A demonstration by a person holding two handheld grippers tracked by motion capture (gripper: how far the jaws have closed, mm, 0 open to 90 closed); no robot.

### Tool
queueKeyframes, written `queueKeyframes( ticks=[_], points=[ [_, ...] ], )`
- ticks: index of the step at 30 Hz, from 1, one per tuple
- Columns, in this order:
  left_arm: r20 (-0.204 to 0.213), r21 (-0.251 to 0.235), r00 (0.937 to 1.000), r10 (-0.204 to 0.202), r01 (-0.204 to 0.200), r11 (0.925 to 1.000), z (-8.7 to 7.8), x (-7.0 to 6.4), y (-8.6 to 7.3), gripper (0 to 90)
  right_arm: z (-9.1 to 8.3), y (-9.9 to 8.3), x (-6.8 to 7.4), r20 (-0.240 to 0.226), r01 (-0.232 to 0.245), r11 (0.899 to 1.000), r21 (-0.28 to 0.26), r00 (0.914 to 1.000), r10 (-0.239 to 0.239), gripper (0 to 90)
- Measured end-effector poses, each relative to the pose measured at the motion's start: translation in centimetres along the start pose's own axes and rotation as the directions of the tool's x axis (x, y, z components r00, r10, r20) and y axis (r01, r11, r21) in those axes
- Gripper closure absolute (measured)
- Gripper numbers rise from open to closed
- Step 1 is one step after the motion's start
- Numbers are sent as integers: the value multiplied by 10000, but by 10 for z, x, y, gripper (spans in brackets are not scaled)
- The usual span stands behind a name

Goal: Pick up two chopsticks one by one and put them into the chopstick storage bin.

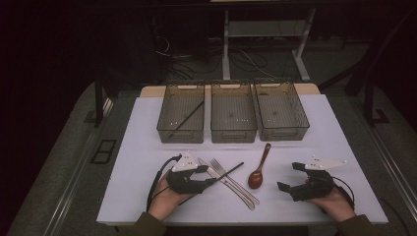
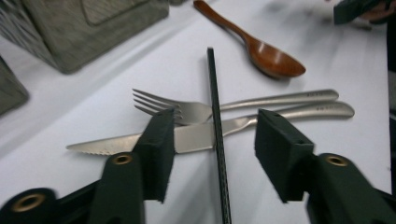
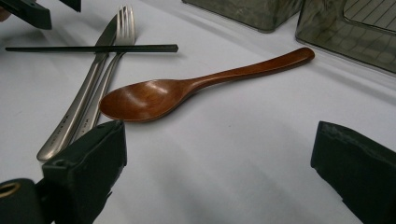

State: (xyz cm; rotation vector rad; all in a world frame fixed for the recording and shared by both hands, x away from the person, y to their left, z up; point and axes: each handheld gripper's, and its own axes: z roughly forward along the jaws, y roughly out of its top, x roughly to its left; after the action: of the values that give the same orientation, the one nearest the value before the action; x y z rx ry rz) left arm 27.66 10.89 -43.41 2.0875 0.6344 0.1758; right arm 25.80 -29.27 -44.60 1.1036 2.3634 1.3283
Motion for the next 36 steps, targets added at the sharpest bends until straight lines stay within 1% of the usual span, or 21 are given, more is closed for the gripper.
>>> queueKeyframes(
  ticks=[3, 6, 8, 10, 12, 13, 14, 15, 18, 19, 20, 23, 27, 30, 31, 32, 33, 34, 35, 36],
  points=[
    [164, 164, 9999, 31, -34, 9999, 3, 0, -1, 558, 0, 0, 0, 11, 33, 10000, 15, 10000, -33, 29],
    [233, 300, 9997, -74, 67, 9995, 8, 1, -4, 622, 0, 0, -1, 22, 29, 10000, 6, 10000, -29, 30],
    [324, 540, 9993, -189, 171, 9984, 12, 0, -5, 657, 1, 0, -1, 18, 1, 10000, 28, 10000, -1, 29],
    [329, 644, 9992, -215, 194, 9977, 15, -2, -6, 681, 1, 0, -1, 14, -12, 10000, 42, 10000, 12, 29],
    [243, 683, 9994, -247, 229, 9974, 16, -3, -6, 706, 0, 0, -1, 22, 17, 10000, 15, 10000, -17, 29],
    [245, 712, 9995, -186, 168, 9973, 16, -2, -6, 711, 0, 0, -1, 28, 19, 10000, 8, 10000, -19, 29],
    [248, 725, 9994, -248, 230, 9971, 17, -2, -6, 720, 0, 0, -1, 29, 22, 10000, 11, 10000, -22, 29],
    [235, 743, 9996, -185, 167, 9971, 17, -2, -6, 726, 0, 0, -1, 28, 14, 10000, 17, 10000, -14, 29],
    [204, 698, 9994, -271, 256, 9972, 18, -3, -7, 737, 0, 0, 0, 15, -12, 10000, 22, 10000, 12, 29],
    [222, 776, 9996, -188, 171, 9968, 19, -3, -7, 739, 0, 0, 0, 15, -4, 10000, 28, 10000, 4, 29],
    [242, 819, 9994, -237, 216, 9964, 19, -3, -7, 742, 0, 0, 0, 15, 0, 10000, 29, 10000, 0, 29],
    [201, 1017, 9997, -122, 101, 9948, 21, -4, -8, 756, -1, 0, 0, 19, 0, 10000, 35, 10000, 0, 30],
    [158, 1110, 9998, -124, 106, 9938, 23, -4, -8, 761, -1, 0, 0, 35, -12, 10000, 19, 10000, 12, 29],
    [89, 1211, 9999, 47, -57, 9926, 23, -5, -9, 768, -1, 0, 0, 29, -11, 10000, 3, 10000, 11, 29],
    [67, 1198, 10000, 26, -34, 9928, 23, -5, -9, 772, -1, 0, 0, 33, -13, 10000, 6, 10000, 13, 29],
    [29, 1172, 10000, 4, -7, 9931, 24, -5, -9, 779, -1, 0, 0, 32, -8, 10000, 11, 10000, 8, 29],
    [10, 1222, 10000, 75, -76, 9925, 23, -5, -9, 787, -1, 0, 0, 35, -8, 10000, 16, 10000, 8, 29],
    [-38, 1178, 10000, 12, -7, 9930, 24, -5, -9, 798, -1, 0, 0, 38, -5, 10000, 18, 10000, 5, 29],
    [-52, 1256, 9999, 120, -113, 9920, 23, -5, -8, 815, -1, 0, 0, 40, -3, 10000, 12, 10000, 3, 29],
    [-69, 1234, 9998, 178, -168, 9922, 23, -5, -9, 830, -1, 0, 0, 46, 0, 10000, 16, 10000, 0, 29]
  ],
)
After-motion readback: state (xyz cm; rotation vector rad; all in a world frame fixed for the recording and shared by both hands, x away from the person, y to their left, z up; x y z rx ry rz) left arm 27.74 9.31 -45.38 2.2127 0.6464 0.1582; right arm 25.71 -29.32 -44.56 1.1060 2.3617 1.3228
